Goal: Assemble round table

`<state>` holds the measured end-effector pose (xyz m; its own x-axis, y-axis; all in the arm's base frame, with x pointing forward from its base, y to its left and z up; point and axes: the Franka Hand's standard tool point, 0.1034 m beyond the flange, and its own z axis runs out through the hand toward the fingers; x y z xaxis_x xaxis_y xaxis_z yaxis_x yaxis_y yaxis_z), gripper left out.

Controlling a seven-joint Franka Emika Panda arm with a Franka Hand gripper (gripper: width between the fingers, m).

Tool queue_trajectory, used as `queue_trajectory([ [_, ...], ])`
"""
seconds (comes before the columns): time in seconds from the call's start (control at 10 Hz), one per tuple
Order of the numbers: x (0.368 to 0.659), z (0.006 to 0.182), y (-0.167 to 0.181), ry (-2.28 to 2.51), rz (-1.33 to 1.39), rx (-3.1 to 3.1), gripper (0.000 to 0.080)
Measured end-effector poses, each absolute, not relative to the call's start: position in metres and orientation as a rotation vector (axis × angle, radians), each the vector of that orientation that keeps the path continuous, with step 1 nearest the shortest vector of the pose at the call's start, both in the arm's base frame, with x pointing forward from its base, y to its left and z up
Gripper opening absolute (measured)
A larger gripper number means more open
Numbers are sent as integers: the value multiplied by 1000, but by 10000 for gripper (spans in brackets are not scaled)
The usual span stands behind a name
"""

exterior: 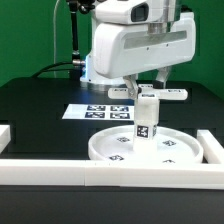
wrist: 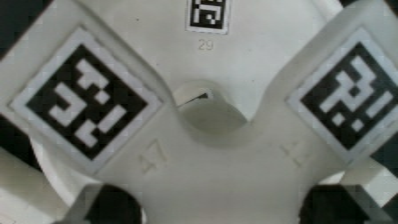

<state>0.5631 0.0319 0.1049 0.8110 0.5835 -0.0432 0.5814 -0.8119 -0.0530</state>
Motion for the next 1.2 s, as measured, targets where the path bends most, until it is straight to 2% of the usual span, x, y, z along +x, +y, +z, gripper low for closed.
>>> queue_trajectory([
  [0.5,563,104,27,77,80,-3002,442],
  [1.2,565,103,30,897,84,-2867,442],
])
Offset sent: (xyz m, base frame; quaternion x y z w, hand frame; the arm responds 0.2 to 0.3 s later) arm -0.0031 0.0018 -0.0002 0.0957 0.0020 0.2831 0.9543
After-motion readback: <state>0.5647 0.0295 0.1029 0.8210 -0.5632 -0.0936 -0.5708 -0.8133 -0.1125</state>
